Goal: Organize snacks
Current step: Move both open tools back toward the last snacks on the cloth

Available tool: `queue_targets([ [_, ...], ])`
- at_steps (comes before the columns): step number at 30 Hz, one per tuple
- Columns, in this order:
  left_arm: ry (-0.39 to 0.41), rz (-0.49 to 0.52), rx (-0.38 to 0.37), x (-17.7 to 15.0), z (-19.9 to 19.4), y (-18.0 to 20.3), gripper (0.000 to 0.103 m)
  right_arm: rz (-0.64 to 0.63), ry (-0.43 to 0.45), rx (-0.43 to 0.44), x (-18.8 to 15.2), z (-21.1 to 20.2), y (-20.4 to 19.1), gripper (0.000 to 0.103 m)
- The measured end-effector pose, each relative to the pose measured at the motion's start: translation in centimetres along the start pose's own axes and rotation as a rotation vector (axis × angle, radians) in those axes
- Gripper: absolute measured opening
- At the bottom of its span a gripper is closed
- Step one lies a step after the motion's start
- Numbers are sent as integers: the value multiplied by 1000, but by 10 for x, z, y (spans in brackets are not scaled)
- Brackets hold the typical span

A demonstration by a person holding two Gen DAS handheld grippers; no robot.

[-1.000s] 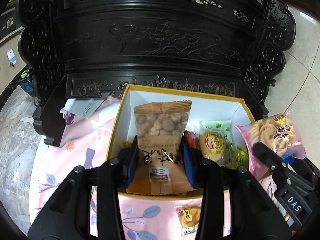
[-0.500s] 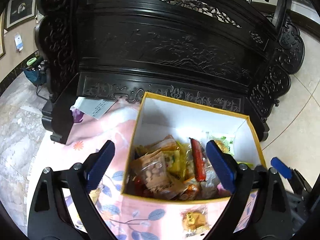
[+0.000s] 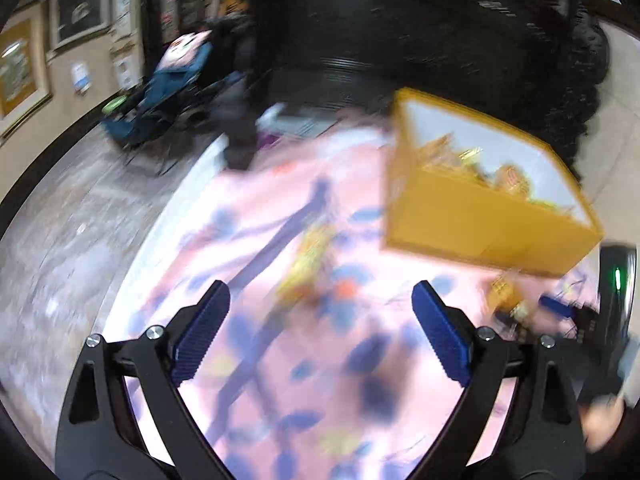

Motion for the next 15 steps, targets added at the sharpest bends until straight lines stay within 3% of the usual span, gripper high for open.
queue_targets([
  [2,-48,-48,20,-22,3,-30,94,21,-36,-32,-1,19,3,92],
  [6,-98,-133,30,-40,7,-69,94,29,21,-68,-3,23,3,102],
  [14,-96,-124,-2,-40,5,-59,94,-3,47,-57,-3,29,5,102],
  [15,-96,-115,-5,-40,4,-56,94,-13,56,-53,-3,28,4,96],
])
Point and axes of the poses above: each gripper's, at about its wrist camera, not at the fingertips, and z roughly the way its jaws point, y to its right, x to its top, the point moved 6 cm from there along z, roughly the way its jaws point, and after that the axes turned 9 degrees about x, right-handed, at the moved point
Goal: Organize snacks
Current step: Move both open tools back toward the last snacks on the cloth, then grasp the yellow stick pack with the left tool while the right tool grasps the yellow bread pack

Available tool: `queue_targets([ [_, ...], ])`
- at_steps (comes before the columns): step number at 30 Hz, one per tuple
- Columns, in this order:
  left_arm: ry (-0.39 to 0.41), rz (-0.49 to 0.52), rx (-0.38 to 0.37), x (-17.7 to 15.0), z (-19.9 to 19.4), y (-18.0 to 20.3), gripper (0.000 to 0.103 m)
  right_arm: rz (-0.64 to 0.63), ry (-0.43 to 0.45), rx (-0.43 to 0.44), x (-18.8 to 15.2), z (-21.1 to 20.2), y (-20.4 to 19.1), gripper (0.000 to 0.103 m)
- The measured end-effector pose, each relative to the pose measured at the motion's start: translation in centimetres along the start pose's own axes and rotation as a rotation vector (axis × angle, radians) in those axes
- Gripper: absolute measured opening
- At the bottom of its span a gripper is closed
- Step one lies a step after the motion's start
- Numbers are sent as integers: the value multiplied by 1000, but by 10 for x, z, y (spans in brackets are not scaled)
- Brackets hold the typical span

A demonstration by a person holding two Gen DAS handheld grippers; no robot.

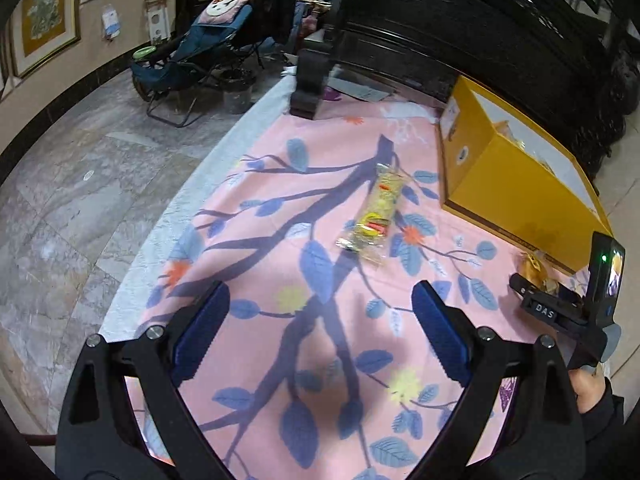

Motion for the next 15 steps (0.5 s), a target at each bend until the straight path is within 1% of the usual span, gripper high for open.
queue_targets([
  [1,-2,12,-3,0,0,5,94,-21,13,13,0,-3,-4,79],
  [2,-3,18,-5,1,1,8,94,-33,15,19,-7,-10,-9,70],
  [3,-5,26,-6,1,1,12,94,-47,11,20,-6,-11,-13,60],
  [4,-7,36,-5,1,2,15,94,-59,12,14,-7,-11,-14,59],
  [8,-10,66,0,7,5,27,94,-56,6,39,-8,-10,-11,58],
  [11,-12,81,6,10,7,35,94,-63,-17,60,-13,-15,-6,57],
  [15,-15,105,-2,12,7,45,94,-88,-25,72,-37,-34,10,57],
])
Point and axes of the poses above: each gripper's, at about its wrist camera, not at the fingertips, and z roughly the way its jaws point, y to its right, x to its top, the point moved 6 cm from there along z, roughly the way its jaws point, and after that the axes turned 9 degrees about x, right-handed, at the moved point
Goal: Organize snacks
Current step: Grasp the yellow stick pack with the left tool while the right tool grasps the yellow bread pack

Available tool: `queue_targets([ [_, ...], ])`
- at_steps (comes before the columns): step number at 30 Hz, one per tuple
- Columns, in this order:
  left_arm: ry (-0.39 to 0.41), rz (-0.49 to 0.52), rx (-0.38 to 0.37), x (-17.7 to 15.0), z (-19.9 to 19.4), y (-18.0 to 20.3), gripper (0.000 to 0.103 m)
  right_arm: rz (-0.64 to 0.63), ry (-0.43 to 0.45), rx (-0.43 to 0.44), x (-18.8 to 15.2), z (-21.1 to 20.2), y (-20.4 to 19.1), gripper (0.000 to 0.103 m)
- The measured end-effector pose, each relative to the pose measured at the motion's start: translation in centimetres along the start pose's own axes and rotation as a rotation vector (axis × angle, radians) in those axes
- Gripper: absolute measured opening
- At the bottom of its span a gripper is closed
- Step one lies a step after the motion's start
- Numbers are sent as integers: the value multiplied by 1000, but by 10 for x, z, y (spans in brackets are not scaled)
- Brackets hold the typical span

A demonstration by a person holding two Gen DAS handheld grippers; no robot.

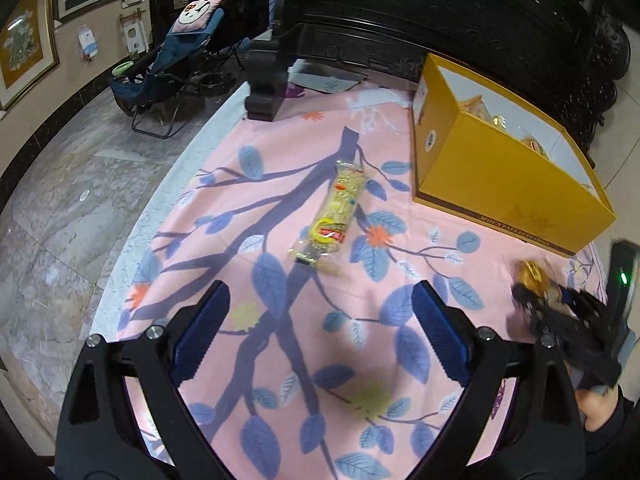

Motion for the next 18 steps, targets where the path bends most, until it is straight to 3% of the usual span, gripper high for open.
queue_targets([
  [7,-24,80,-5,24,38,37,94,6,55,-1,-27,-21,14,58],
  [13,-24,168,151,52,101,40,94,11,56,17,-24,-24,15,60],
  [15,-64,155,149,53,119,35,96,12,56,20,-23,-24,14,60],
  [18,-63,88,90,51,127,28,97,10,55,29,-20,-22,11,63],
])
Point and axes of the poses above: each gripper's, at about its wrist camera, not at the fingertips, and z roughly the way its jaws point, y to its right, x to its top, the point moved 6 cm from there along z, roughly the way its jaws point, and after that the axes turned 9 degrees about x, right-handed, at the moved point
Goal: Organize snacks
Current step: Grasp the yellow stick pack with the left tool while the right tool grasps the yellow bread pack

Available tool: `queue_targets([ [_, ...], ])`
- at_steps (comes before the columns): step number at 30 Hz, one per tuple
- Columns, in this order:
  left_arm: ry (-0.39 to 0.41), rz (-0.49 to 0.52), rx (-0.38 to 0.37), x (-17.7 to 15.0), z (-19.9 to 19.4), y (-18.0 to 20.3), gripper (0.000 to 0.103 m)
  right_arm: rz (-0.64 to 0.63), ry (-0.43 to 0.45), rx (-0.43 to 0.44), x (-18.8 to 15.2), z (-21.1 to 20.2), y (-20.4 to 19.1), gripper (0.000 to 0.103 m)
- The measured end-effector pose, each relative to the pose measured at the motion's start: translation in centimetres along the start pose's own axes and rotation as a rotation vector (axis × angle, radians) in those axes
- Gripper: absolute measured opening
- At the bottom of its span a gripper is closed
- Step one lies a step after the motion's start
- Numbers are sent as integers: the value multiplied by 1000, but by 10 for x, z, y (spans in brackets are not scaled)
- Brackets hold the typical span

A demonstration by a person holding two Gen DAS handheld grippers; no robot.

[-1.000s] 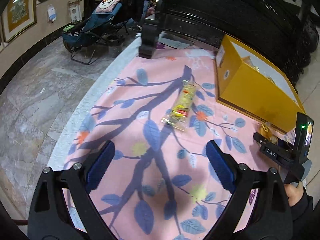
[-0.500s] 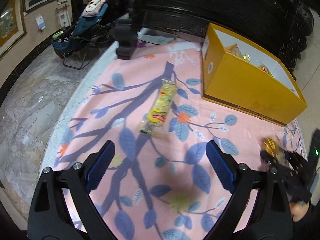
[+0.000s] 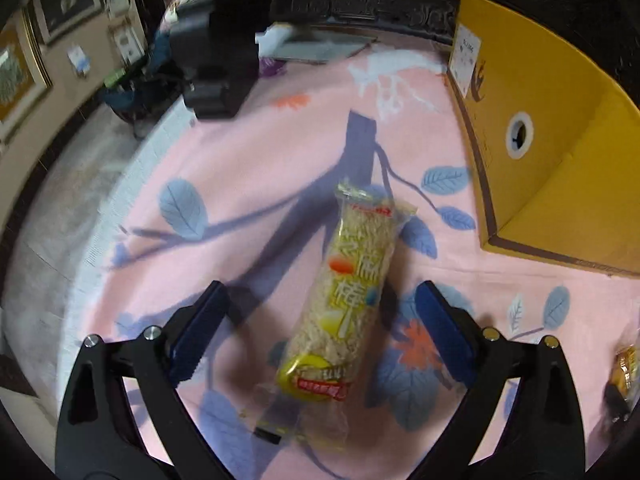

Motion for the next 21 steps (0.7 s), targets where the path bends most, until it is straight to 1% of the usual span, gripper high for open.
queue_targets([
  [2,16,1,2,-2,-1,1,95,-13,-8,2,0,2,-3,66],
  [3,24,-4,-1,-4,-4,2,92,-21,-12,1,0,3,-5,70],
  [4,33,-3,-3,-5,-7,4,83,-25,-14,-3,1,3,-7,71],
  [5,42,3,-10,-6,-10,8,78,-24,-14,-2,1,3,-6,71],
  [6,49,13,-16,-7,-13,12,66,-23,-14,-3,1,3,-6,72],
  [7,56,29,-18,-7,-17,18,58,-20,-13,-5,1,3,-7,72],
  [9,65,42,-22,-8,-19,24,50,-9,-10,-13,3,4,-6,73],
  [10,72,39,-18,-7,-18,26,49,-5,-9,-17,3,4,-5,73],
  [11,76,32,-14,-8,-19,26,48,-4,-9,-31,4,5,-5,73],
  [12,81,30,-14,-8,-19,27,44,-4,-7,-38,5,5,-5,71],
  [13,93,37,-14,-10,-21,30,35,-3,-6,-43,6,6,-5,68],
  [14,100,50,-19,-12,-23,34,30,3,4,-50,6,4,-4,62],
  [15,101,61,-18,-13,-25,37,29,9,5,-49,6,3,-3,57],
  [17,105,75,-16,-19,-30,43,29,19,5,-61,5,1,-2,56],
  [21,93,84,-62,-38,-43,51,28,58,-5,-70,-2,-7,2,56],
])
Point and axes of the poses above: each gripper's, at about its wrist camera, not at the fingertips, and z roughly the way its jaws point, y to its right, x to its top, the point moved 6 cm from there along z, roughly the way its jaws point, and after that the axes turned 9 degrees about x, right-handed, at the moved point
